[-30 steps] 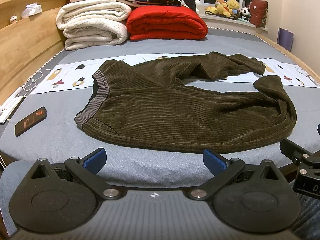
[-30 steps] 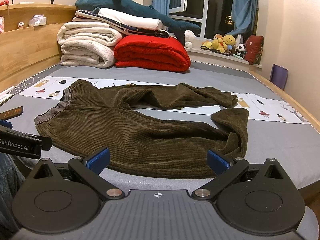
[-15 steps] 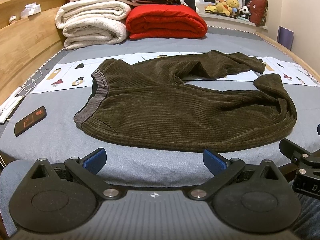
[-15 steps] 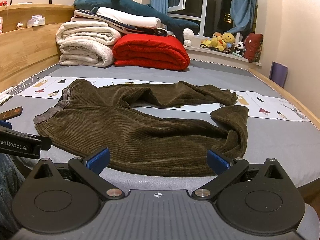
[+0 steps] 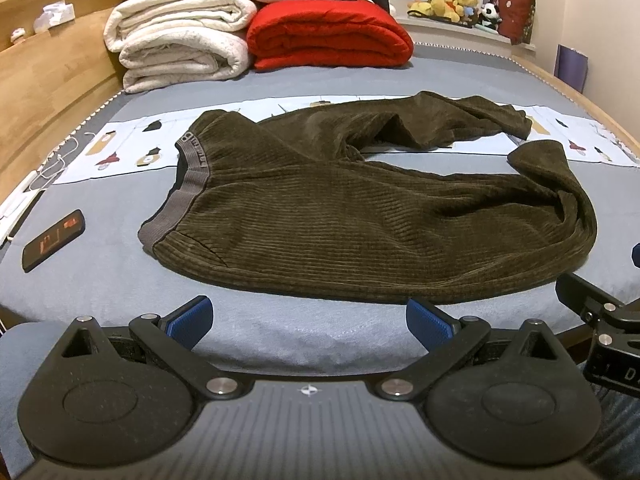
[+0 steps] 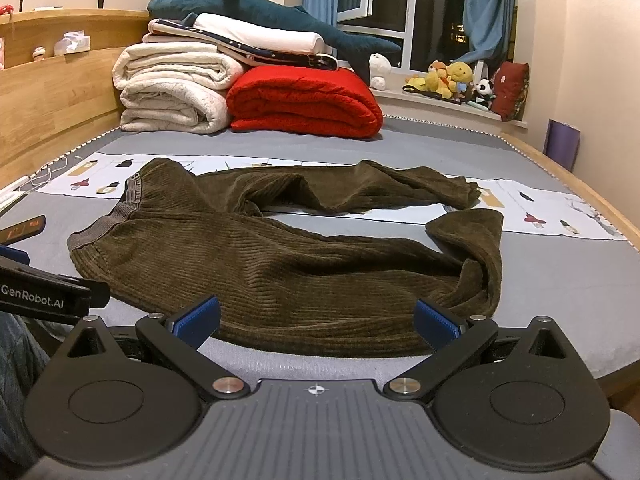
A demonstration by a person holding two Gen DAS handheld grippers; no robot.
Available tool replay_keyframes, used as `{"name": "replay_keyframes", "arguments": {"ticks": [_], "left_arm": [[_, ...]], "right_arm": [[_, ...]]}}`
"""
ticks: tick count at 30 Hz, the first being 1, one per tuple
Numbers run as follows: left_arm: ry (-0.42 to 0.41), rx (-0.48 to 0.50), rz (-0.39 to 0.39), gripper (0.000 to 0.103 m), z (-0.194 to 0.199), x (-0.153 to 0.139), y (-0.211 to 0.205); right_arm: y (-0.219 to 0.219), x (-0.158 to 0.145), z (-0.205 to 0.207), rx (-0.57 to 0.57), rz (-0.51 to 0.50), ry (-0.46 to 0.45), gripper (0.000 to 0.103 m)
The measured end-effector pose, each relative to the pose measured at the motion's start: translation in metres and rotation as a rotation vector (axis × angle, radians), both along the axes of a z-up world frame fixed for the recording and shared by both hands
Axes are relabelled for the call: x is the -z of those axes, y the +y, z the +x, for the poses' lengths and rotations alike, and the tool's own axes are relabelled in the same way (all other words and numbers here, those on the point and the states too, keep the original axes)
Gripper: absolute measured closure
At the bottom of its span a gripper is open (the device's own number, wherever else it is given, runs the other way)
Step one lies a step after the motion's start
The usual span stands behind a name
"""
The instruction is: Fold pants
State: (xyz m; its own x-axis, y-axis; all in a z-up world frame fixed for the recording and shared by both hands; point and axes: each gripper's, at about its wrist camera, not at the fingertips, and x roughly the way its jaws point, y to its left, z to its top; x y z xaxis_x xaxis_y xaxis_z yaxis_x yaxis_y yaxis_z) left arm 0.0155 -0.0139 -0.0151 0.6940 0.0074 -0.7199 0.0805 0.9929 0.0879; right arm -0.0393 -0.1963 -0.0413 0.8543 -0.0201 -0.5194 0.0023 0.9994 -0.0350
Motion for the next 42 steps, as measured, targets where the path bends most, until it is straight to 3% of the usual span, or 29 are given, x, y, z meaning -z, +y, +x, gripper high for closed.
{"name": "replay_keyframes", "arguments": {"ticks": [5, 9, 15, 17, 19, 21, 23, 24, 26, 27, 28, 30, 32, 35, 37, 39, 41, 42], "left_arm": [[0.019, 0.012, 0.013, 0.000, 0.020, 0.010, 0.002], [-0.007, -0.040, 0.058, 0.000, 0.051, 0.015, 0.018], [-0.092, -0.195, 0.143, 0.000, 0.123, 0.027, 0.066], [-0.088, -0.236, 0.166, 0.000, 0.153, 0.039, 0.084], [-0.062, -0.265, 0.177, 0.000, 0.181, 0.050, 0.101], [-0.004, -0.301, 0.159, 0.000, 0.210, 0.061, 0.114], [0.075, -0.334, 0.093, 0.000, 0.232, 0.068, 0.125], [0.088, -0.343, 0.061, 0.000, 0.238, 0.069, 0.127], [0.091, -0.379, 0.046, 0.000, 0.249, 0.072, 0.129], [0.096, -0.393, 0.051, 0.000, 0.253, 0.072, 0.131], [0.102, -0.404, 0.049, 0.000, 0.256, 0.074, 0.130], [0.115, -0.432, 0.025, 0.000, 0.261, 0.076, 0.133], [0.118, -0.456, -0.013, 0.000, 0.263, 0.077, 0.136], [0.101, -0.486, -0.052, 0.000, 0.260, 0.076, 0.142], [0.101, -0.495, -0.051, 0.000, 0.260, 0.076, 0.147], [0.105, -0.511, -0.048, 0.000, 0.259, 0.077, 0.153], [0.119, -0.528, -0.044, 0.000, 0.258, 0.079, 0.158], [0.129, -0.537, -0.041, 0.000, 0.257, 0.081, 0.161]], "right_arm": [[-0.008, 0.009, 0.015, 0.032, -0.013, 0.012, 0.001], [-0.033, 0.014, 0.042, 0.111, -0.049, -0.016, 0.001], [-0.113, 0.023, 0.137, 0.336, -0.115, -0.043, 0.001], [-0.144, 0.034, 0.184, 0.413, -0.127, -0.013, 0.001], [-0.170, 0.051, 0.233, 0.423, -0.123, 0.073, 0.001], [-0.186, 0.072, 0.275, 0.379, -0.125, 0.188, 0.001], [-0.192, 0.094, 0.306, 0.349, -0.166, 0.280, 0.004], [-0.192, 0.102, 0.317, 0.329, -0.196, 0.314, 0.009], [-0.190, 0.112, 0.334, 0.321, -0.293, 0.322, 0.058], [-0.187, 0.115, 0.339, 0.319, -0.325, 0.320, 0.068], [-0.186, 0.112, 0.344, 0.326, -0.322, 0.313, 0.087], [-0.193, 0.091, 0.348, 0.375, -0.225, 0.229, 0.090], [-0.199, 0.047, 0.335, 0.441, -0.107, 0.022, 0.092], [-0.211, -0.023, 0.285, 0.488, 0.066, -0.290, 0.096], [-0.234, -0.042, 0.246, 0.530, 0.169, -0.371, 0.096], [-0.269, -0.034, 0.212, 0.604, 0.210, -0.381, 0.096], [-0.317, -0.009, 0.183, 0.707, 0.279, -0.300, 0.096], [-0.346, 0.013, 0.171, 0.785, 0.350, -0.212, 0.096]]}}
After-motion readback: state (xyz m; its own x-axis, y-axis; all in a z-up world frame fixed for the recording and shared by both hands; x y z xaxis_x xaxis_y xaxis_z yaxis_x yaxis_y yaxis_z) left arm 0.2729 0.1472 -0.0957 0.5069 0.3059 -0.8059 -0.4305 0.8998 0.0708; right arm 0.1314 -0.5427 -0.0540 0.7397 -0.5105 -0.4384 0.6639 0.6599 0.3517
